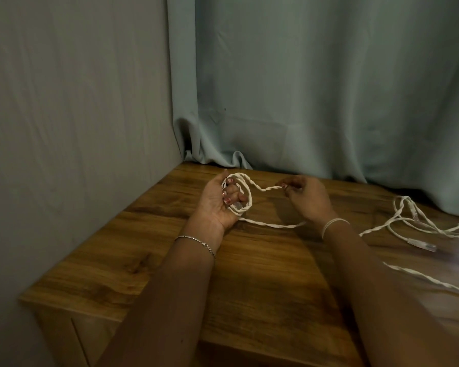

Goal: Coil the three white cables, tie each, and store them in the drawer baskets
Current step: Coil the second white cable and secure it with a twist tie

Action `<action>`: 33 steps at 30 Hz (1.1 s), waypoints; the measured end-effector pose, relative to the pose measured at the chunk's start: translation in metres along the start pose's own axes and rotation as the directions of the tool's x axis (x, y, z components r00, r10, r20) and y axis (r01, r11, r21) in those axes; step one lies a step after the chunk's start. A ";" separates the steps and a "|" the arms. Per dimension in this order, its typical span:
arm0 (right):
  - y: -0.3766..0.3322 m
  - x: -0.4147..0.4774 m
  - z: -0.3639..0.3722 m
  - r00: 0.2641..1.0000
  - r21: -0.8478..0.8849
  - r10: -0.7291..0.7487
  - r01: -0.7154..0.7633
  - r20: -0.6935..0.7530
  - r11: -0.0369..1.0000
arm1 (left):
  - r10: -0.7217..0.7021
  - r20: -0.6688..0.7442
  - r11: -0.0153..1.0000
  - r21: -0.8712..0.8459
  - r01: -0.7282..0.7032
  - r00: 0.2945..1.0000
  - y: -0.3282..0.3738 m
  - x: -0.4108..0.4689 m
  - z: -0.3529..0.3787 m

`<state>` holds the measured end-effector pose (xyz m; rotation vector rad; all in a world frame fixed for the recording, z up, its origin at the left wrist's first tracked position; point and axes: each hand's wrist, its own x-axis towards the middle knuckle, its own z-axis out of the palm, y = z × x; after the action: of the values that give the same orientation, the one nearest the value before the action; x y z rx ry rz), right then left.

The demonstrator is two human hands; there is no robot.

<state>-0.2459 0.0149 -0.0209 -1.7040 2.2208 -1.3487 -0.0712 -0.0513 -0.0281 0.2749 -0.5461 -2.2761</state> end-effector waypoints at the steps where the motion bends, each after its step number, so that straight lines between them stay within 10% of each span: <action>1: 0.000 -0.002 0.000 0.996 -0.181 -0.085 0.084 0.001 0.980 | 0.009 0.022 1.000 -0.021 -0.008 1.000 0.000 0.001 0.000; 11: -0.023 -0.015 0.012 0.851 -0.385 -0.202 0.416 0.485 0.824 | 0.248 0.108 0.969 -0.052 -0.243 0.963 -0.008 0.001 0.010; 22: -0.043 -0.027 0.016 0.855 -0.328 -0.283 0.443 0.435 0.834 | 0.524 -0.028 0.822 0.279 -0.497 0.851 -0.008 0.007 0.016; 33: -0.042 -0.018 -0.024 0.916 0.203 -0.199 0.134 0.348 0.970 | 0.646 0.295 -0.006 0.924 -0.382 0.704 -0.021 0.015 0.007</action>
<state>-0.2181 0.0423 0.0127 -1.9270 1.7376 -1.1003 -0.0970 -0.0468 -0.0318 0.7676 -1.6253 -0.8017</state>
